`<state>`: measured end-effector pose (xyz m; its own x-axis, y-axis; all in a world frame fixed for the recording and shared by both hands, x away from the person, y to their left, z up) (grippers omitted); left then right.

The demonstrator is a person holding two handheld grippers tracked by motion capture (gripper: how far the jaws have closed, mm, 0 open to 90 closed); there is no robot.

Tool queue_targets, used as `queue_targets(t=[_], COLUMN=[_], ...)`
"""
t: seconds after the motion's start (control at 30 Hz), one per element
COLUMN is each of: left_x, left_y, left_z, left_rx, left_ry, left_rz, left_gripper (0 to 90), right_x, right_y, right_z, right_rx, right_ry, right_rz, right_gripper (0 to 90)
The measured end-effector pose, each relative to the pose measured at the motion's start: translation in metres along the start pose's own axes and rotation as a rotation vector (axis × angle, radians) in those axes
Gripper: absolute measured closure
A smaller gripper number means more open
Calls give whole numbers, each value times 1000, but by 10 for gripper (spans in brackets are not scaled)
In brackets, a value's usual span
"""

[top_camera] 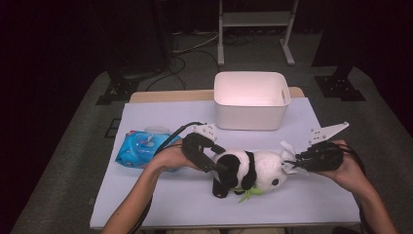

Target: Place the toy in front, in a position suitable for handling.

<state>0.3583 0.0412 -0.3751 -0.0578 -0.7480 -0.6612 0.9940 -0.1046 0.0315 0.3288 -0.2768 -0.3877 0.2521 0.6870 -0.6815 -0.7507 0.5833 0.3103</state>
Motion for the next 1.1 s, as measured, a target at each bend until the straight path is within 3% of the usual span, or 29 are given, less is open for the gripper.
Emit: queue_targets(t=[0.2, 0.37, 0.57, 0.73, 0.97, 1.1], left_x=[0, 1, 2, 3, 6, 9], left_y=[0, 0, -1, -1, -1, 1], left_z=[-2, 0, 3, 3, 3, 6], left_rx=[1, 14, 17, 18, 17, 24], left_ry=[-19, -2, 10, 18, -20, -8], left_rz=[6, 9, 14, 21, 17, 22], left_gripper=[319, 317, 316, 317, 318, 316], right_x=[1, 9, 33, 60, 49, 52], right_y=[11, 31, 52, 64, 55, 58], right_z=[12, 37, 66, 77, 72, 73], right_rx=[-50, -118, -211, -257, -211, -220], right_ry=[20, 51, 125, 200, 177, 169], right_rz=[-25, -5, 20, 24, 28, 46], right_gripper=[768, 767, 766, 764, 765, 765])
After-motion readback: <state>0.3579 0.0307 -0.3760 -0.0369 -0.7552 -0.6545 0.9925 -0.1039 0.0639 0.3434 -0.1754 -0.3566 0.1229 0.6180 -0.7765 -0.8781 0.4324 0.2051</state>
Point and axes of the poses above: each handheld gripper's, and its own axes: x roughly forward along the jaws, z roughly out of its top, y roughly to its left, the point moved 4 cm from there along x, roughly forward along the jaws, and after that the axes turned 13 degrees about x, right-handed, at the moved point
